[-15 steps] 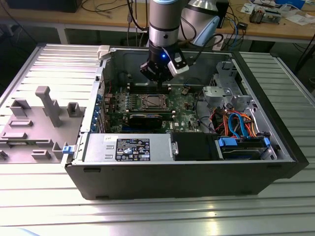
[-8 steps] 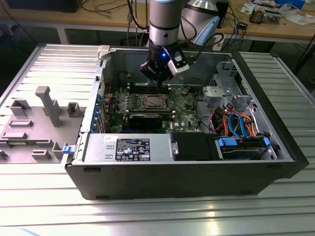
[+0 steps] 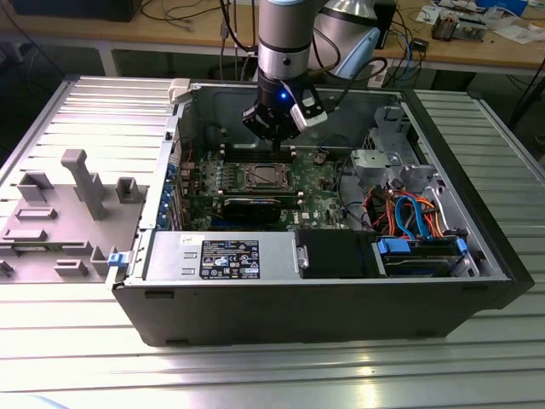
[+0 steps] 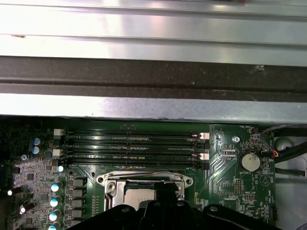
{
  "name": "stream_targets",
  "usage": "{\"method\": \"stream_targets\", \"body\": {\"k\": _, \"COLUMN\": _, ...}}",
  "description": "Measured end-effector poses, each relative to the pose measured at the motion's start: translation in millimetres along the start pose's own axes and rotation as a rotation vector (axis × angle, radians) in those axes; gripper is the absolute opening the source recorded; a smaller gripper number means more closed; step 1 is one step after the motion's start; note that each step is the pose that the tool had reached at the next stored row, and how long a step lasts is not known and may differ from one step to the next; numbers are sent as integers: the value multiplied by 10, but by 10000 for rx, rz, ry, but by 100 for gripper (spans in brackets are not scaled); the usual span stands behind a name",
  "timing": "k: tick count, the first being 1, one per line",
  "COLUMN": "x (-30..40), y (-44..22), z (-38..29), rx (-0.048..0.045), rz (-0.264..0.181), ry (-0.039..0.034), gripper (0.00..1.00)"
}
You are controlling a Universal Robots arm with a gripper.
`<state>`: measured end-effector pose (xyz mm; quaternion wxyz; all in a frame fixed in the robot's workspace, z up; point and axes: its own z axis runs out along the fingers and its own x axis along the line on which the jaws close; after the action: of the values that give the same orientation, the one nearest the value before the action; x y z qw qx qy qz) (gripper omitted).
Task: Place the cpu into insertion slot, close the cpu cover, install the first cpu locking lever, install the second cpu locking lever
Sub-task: 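Install the second cpu locking lever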
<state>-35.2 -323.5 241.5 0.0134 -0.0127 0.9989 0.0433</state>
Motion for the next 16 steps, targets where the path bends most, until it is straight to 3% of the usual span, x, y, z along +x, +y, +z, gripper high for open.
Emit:
{"method": "stream_targets", "body": {"k": 11, "x": 1, "y": -32, "z": 5, "rx": 2, "rz": 1, "ry": 0, "gripper": 11}}
{"method": "stream_targets", "body": {"k": 16, "x": -1, "y": -28, "z": -43, "rx": 0, "rz": 0, "ry": -1, "gripper": 11}}
